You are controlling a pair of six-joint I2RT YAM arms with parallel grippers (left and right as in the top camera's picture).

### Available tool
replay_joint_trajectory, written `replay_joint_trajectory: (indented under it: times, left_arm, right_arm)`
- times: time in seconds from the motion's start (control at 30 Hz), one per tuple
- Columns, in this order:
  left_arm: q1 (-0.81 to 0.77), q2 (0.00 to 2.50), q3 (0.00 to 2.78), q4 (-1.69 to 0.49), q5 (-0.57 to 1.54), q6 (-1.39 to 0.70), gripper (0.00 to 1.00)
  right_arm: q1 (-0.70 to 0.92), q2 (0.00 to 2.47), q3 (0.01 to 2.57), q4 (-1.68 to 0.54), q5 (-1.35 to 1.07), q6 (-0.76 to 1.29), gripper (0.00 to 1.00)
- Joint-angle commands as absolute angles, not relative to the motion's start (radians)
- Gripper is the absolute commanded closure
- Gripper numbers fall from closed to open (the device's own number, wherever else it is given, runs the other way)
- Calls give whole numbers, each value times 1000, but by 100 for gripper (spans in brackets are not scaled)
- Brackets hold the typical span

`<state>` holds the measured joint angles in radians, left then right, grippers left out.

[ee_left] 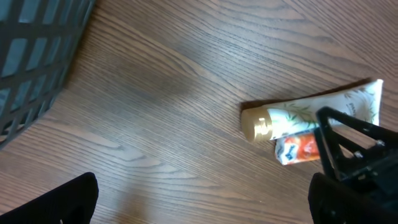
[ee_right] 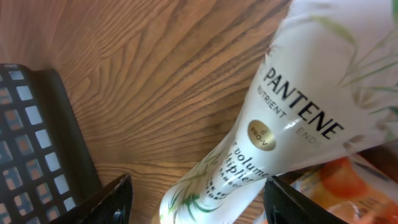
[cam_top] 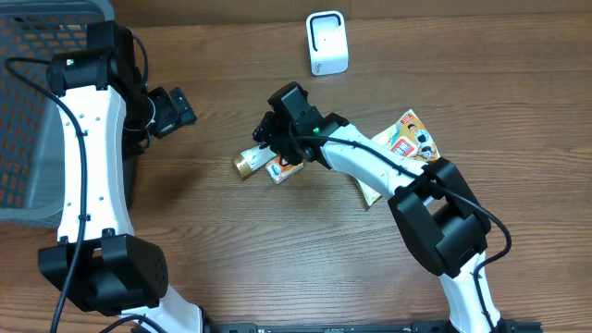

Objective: Scan the item barcode
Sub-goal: 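Grasp the white Pantene tube with the right gripper, then lift the Pantene tube up to the white scanner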

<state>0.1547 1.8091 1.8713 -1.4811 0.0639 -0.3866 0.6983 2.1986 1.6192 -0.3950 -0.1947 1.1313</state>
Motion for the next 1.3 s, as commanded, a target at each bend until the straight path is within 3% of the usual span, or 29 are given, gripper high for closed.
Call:
replay_joint_trajectory:
  times: [0.0,0.3,0.6,0.77,0.9,1.17,1.27]
  left_arm:
    - [150,1818,1874,-1484,86,-362,0]
    - [150,1818,1874,-1485,86,-362,0]
    - [136,1818,1874,-1489,87,-362,0]
    - [100,1818,1872,-1490,86,-362,0]
    - [54,1818,1866,-1480,86,-362,0]
    - [4,1819,1865,-1463,69,-363,0]
    - [3,1819,1865,-1460,68,-363,0]
  right_arm:
    - [714,2262,1629,-395,-168,1163,33]
    - [683,2267,1632,-680,42,1151,35]
    - [652,2212,1633,-702,-47,933,36]
    - [652,2210,1634,-704,-54,810,47]
    - [652,2210,1634,-717,-31,727,61]
    - [654,2210,1634,-752,-16,728,87]
    - [654,2209,1634,-759,-16,728,91]
